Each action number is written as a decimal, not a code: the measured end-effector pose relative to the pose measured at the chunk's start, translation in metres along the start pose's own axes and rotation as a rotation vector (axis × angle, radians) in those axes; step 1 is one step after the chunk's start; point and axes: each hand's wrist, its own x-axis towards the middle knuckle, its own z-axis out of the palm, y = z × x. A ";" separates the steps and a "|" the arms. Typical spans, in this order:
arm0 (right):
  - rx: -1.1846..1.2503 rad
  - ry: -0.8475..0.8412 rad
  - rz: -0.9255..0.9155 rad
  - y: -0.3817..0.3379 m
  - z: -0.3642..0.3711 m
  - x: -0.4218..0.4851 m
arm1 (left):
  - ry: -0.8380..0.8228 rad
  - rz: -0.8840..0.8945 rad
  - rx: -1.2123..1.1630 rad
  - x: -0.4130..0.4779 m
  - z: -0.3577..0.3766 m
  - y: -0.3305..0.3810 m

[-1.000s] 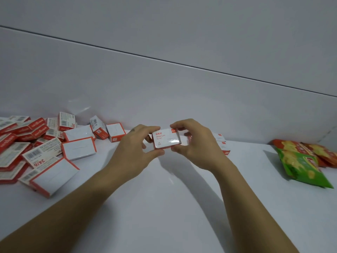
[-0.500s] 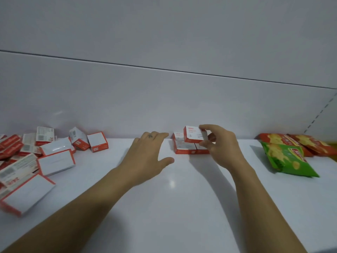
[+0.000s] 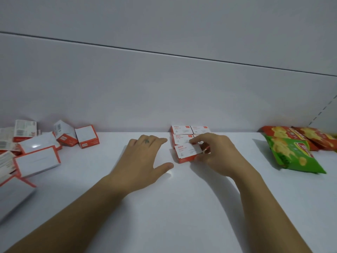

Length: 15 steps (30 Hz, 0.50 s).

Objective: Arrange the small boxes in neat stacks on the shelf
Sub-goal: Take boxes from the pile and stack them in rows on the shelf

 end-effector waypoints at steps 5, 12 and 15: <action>-0.096 -0.032 0.022 -0.001 0.008 0.002 | 0.014 -0.002 -0.039 -0.001 0.001 -0.008; -0.069 0.007 -0.035 -0.008 0.012 0.000 | -0.003 0.056 0.032 0.000 0.004 -0.008; -0.080 0.011 -0.018 -0.008 0.015 0.002 | -0.002 0.055 0.038 -0.001 0.004 -0.009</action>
